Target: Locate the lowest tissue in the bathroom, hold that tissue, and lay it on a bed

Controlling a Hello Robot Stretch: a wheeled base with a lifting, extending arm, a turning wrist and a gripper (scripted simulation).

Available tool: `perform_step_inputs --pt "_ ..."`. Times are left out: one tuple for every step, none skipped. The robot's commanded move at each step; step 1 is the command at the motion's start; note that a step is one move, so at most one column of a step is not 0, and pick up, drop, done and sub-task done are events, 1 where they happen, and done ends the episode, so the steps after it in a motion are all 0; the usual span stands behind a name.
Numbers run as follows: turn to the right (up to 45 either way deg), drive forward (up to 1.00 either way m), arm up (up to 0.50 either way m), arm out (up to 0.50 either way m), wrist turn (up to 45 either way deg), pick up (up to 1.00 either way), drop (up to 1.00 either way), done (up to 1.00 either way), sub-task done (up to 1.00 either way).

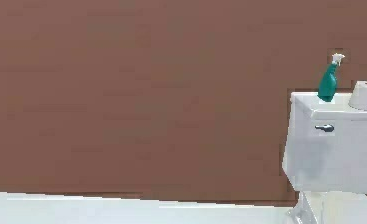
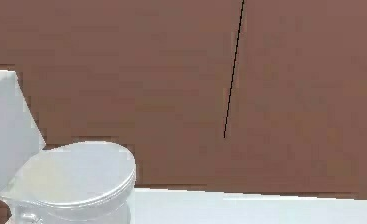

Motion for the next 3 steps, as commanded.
perform_step_inputs --pt "6.0 0.00 0.00 0.00 0.0 0.00 0.00 0.00 0.00" --pt "0.0 0.45 0.00 0.00 0.0 0.00 0.00 0.00 0.00" --pt "45.0 0.00 0.00 0.00 0.0 0.00 0.00 0.00 0.00"
